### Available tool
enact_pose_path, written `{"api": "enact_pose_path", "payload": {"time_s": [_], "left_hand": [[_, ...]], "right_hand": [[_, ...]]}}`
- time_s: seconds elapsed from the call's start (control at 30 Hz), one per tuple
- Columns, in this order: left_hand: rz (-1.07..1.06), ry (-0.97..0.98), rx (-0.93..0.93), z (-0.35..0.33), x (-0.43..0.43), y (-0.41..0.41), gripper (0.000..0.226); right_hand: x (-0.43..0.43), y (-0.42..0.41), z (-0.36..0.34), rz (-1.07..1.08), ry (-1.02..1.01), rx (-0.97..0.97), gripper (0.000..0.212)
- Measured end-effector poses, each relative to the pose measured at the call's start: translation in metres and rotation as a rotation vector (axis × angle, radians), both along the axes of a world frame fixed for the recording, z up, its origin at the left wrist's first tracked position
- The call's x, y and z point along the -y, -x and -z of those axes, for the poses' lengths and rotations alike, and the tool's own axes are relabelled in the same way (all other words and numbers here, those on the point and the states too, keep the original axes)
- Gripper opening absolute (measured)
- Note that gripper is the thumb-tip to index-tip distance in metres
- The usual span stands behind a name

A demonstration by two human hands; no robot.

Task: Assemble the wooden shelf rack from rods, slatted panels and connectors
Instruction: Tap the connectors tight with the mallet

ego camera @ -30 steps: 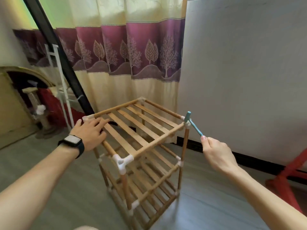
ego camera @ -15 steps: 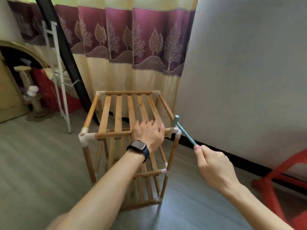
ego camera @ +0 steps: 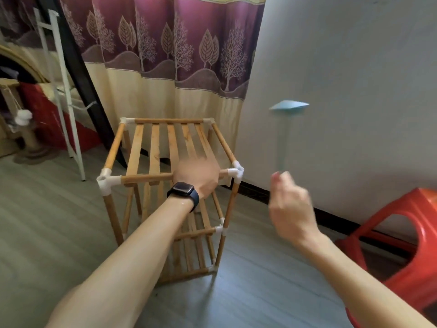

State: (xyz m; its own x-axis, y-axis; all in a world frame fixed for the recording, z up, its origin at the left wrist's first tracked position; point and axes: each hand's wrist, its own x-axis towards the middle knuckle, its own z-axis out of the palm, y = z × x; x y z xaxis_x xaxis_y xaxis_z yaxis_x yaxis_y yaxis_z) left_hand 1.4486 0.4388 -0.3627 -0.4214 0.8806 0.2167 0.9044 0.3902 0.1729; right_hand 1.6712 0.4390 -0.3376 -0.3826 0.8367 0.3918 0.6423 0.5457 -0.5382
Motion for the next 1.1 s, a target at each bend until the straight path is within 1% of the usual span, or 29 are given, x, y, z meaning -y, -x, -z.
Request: {"api": "enact_pose_path", "payload": {"time_s": [0.03,0.07,0.1,0.13,0.17,0.2,0.23,0.27,0.3,0.33,0.37,0.43,0.47,0.5,0.53,0.57,0.6,0.63,0.67,0.7,0.73,0.77,0.83,0.87,0.9,1.0,1.03,1.1], "left_hand": [[0.0,0.001,0.001,0.0,0.0,-0.001,0.05],[-0.002,0.005,0.008,0.001,0.0,-0.001,0.05],[-0.004,0.013,0.012,0.001,-0.001,-0.001,0.05],[-0.006,0.009,0.006,0.002,-0.002,-0.001,0.05],[-0.01,-0.004,-0.002,0.003,-0.002,-0.001,0.051],[-0.013,-0.01,-0.001,0.003,-0.003,0.001,0.05],[-0.014,-0.003,0.011,0.002,-0.004,0.002,0.05],[-0.013,-0.001,0.013,0.002,-0.004,0.002,0.051],[-0.01,-0.007,0.005,0.004,-0.003,0.002,0.051],[-0.009,-0.004,0.006,0.005,-0.003,0.001,0.051],[-0.009,0.004,0.018,0.004,-0.004,0.001,0.051],[-0.007,-0.012,0.006,0.005,-0.005,0.002,0.051],[-0.007,-0.024,0.004,0.005,-0.006,0.003,0.05],[-0.008,-0.023,0.018,0.003,-0.007,0.003,0.05],[-0.011,-0.016,0.024,0.001,-0.007,0.002,0.051],[-0.021,-0.013,0.024,0.002,-0.005,0.001,0.051],[-0.036,-0.001,0.031,0.002,-0.004,-0.001,0.052],[-0.05,0.021,0.051,0.001,-0.004,-0.002,0.052],[-0.066,0.037,0.063,0.001,-0.005,-0.003,0.053],[-0.088,0.041,0.061,0.0,-0.006,-0.001,0.053],[-0.102,0.041,0.052,-0.001,-0.008,0.0,0.052],[-0.107,0.048,0.049,-0.001,-0.01,0.0,0.052],[-0.123,0.057,0.045,0.0,-0.01,-0.002,0.051],[-0.136,0.069,0.053,0.0,-0.011,-0.003,0.051],[-0.14,0.084,0.065,0.0,-0.012,-0.004,0.051],[-0.132,0.066,0.064,-0.001,-0.014,-0.001,0.048],[-0.112,0.054,0.061,-0.003,-0.012,0.0,0.047],[-0.067,0.032,0.038,-0.001,-0.007,0.009,0.045]], "right_hand": [[-0.001,-0.001,0.009,0.021,0.137,0.207,0.04],[-0.002,-0.004,0.012,0.04,0.201,0.279,0.042],[-0.003,-0.006,0.011,0.045,0.219,0.218,0.043],[0.0,-0.008,0.006,0.034,0.16,0.007,0.044],[0.004,-0.008,0.003,0.034,0.048,-0.191,0.044],[0.004,-0.006,0.002,0.031,-0.006,-0.266,0.045],[0.004,-0.005,0.002,0.007,0.016,-0.239,0.045],[0.002,-0.003,0.006,0.004,0.116,-0.083,0.044],[0.004,0.0,0.008,0.024,0.25,0.126,0.043],[0.002,-0.002,0.008,0.069,0.279,0.186,0.042],[-0.004,-0.004,0.009,0.087,0.276,0.188,0.042],[-0.002,-0.006,0.004,0.083,0.07,-0.157,0.042],[-0.003,-0.004,0.003,0.076,0.006,-0.218,0.043],[-0.004,-0.003,0.005,0.041,0.026,-0.206,0.042],[-0.004,-0.002,0.008,0.019,0.092,-0.076,0.041],[-0.002,0.0,0.011,0.021,0.207,0.08,0.04],[-0.003,-0.001,0.011,0.036,0.21,0.128,0.04],[-0.007,-0.004,0.012,0.05,0.194,0.074,0.041],[-0.006,-0.007,0.009,0.063,0.11,-0.121,0.041],[-0.005,-0.005,0.005,0.078,0.019,-0.26,0.042],[-0.004,-0.004,0.003,0.077,-0.003,-0.285,0.044],[-0.003,-0.003,0.004,0.042,0.062,-0.212,0.045],[0.001,-0.001,0.011,0.036,0.295,0.157,0.042],[0.001,-0.001,0.013,0.064,0.323,0.246,0.043],[-0.001,-0.005,0.014,0.066,0.317,0.252,0.044],[-0.003,-0.007,0.006,0.061,0.206,0.028,0.046],[-0.005,-0.009,0.006,0.056,0.194,-0.018,0.046],[-0.009,-0.008,0.007,0.064,0.191,-0.039,0.047]]}}
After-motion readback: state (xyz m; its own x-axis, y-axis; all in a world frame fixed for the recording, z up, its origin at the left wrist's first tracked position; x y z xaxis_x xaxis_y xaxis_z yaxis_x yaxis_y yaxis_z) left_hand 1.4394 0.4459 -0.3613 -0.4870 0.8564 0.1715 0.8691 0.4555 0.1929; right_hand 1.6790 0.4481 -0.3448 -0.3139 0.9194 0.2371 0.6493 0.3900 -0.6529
